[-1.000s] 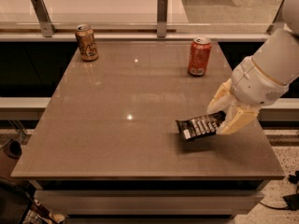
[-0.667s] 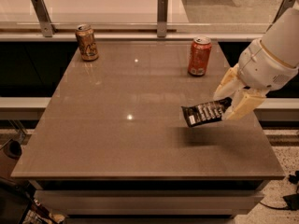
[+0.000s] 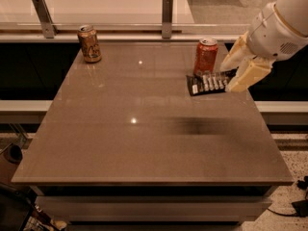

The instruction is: Move rxbar chocolate near orange can

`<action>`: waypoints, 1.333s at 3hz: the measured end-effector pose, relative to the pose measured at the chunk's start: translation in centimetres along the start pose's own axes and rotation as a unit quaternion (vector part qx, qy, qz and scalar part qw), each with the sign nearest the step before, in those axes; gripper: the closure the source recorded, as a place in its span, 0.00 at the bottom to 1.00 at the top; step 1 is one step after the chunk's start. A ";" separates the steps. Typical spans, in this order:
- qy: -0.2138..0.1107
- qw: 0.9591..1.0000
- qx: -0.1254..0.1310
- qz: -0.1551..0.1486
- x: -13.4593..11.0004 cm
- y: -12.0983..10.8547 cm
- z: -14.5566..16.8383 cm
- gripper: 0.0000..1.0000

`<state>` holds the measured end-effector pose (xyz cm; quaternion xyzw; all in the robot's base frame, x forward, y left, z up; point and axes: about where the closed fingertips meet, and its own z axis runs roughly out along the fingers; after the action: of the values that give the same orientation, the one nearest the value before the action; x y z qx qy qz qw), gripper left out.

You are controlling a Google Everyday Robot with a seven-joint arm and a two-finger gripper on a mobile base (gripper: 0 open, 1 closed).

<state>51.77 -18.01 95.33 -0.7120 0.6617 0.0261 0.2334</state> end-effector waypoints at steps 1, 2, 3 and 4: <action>-0.011 0.999 0.042 -0.007 -1.5 -2.8 -0.2 1.00; -0.020 0.995 0.099 -0.027 -3.2 -6.0 0.7 1.00; -0.031 0.986 0.161 -0.044 -3.7 -10.0 1.4 1.00; -0.032 0.973 0.222 -0.059 -4.6 -14.2 1.0 1.00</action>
Offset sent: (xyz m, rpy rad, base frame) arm 0.1026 0.0569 0.0388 0.0831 -0.3879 -0.0196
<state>65.02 -13.11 100.21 -0.6789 0.6002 -0.1128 0.4076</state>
